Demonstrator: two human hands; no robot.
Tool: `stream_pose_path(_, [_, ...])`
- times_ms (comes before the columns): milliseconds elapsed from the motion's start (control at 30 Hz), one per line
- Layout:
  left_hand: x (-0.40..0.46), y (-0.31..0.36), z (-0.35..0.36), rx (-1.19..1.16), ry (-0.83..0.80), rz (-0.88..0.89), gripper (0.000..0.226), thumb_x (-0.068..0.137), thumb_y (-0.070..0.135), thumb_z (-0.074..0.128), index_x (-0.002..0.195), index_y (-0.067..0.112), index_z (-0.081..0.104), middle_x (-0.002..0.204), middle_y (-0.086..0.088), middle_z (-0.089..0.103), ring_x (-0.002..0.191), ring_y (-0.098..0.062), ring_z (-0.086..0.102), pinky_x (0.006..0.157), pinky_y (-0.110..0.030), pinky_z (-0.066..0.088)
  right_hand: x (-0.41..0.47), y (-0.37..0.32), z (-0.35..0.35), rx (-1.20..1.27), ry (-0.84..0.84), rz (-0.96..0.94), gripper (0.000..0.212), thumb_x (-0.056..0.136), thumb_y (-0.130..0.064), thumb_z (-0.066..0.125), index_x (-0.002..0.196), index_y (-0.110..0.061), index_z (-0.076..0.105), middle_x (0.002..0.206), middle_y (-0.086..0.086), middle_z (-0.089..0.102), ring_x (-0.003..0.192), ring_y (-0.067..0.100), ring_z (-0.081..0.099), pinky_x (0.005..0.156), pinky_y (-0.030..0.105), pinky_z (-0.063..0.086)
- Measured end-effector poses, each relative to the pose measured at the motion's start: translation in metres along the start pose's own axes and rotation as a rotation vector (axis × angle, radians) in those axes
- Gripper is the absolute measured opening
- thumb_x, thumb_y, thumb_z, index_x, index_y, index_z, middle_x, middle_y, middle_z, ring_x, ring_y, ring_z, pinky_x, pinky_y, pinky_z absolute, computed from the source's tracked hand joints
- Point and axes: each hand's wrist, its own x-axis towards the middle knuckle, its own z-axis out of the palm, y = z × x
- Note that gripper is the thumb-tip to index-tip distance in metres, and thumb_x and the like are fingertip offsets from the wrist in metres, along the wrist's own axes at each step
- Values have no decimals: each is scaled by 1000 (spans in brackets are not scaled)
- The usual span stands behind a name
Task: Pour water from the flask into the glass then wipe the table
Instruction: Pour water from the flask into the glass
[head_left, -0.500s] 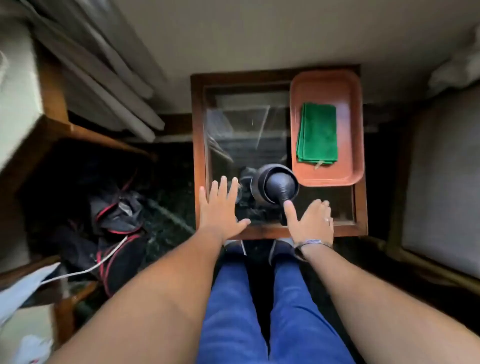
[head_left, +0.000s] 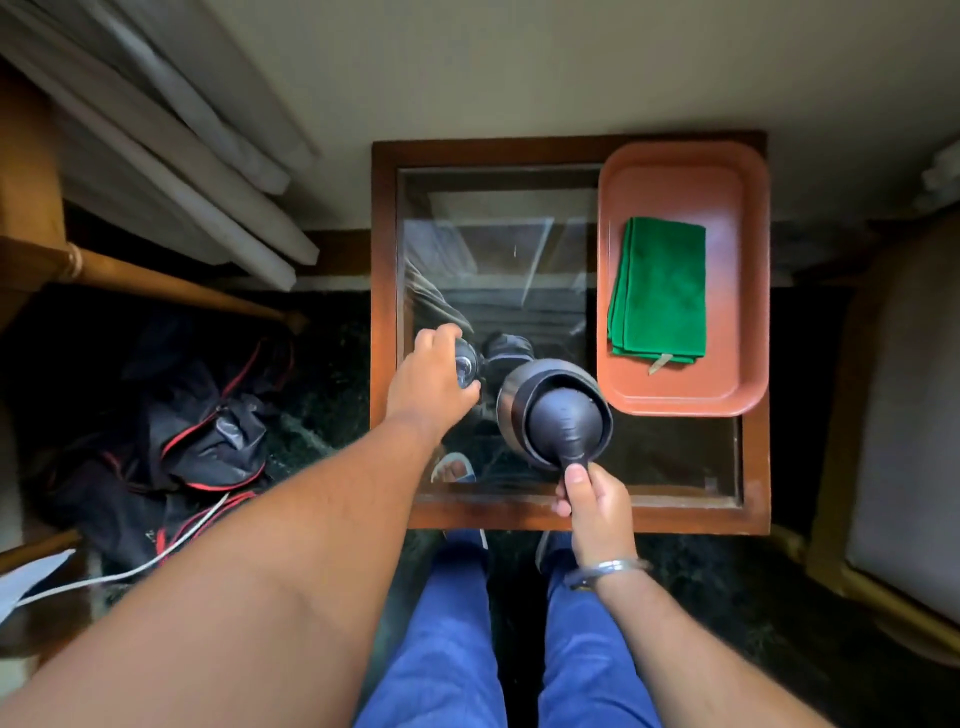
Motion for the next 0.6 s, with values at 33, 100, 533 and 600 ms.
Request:
stream_pose_path(33, [11, 3, -5, -10, 18, 0, 64, 82, 32, 79, 135, 25, 44, 135, -8, 50, 104, -31, 62, 86, -41, 54, -6, 0, 0, -7, -4, 6, 28, 81, -47, 47, 58, -34, 57, 57, -6, 51, 50, 8, 48, 51, 19, 43])
stream_pose_path(100, [41, 15, -20, 3, 59, 15, 63, 82, 34, 80, 133, 26, 45, 134, -7, 52, 106, -31, 63, 88, -41, 54, -8, 6, 0, 26, -22, 4, 28, 81, -46, 48, 58, -33, 56, 57, -7, 49, 52, 10, 47, 52, 22, 43])
stream_pose_path(533, [119, 22, -32, -58, 177, 7, 102, 76, 46, 83, 156, 28, 23, 145, -8, 50, 127, -32, 54, 102, -43, 46, -12, 9, 0, 91, 7, 51, 29, 82, -38, 49, 54, -31, 52, 50, -8, 51, 52, 19, 43, 58, 41, 40])
stream_pose_path(600, [108, 13, -23, -95, 251, -52, 124, 70, 57, 85, 160, 26, 4, 154, -6, 43, 134, -30, 48, 104, -43, 45, -11, 6, 1, 114, 8, 56, 29, 81, -38, 48, 53, -32, 53, 49, -8, 51, 51, 19, 44, 58, 41, 40])
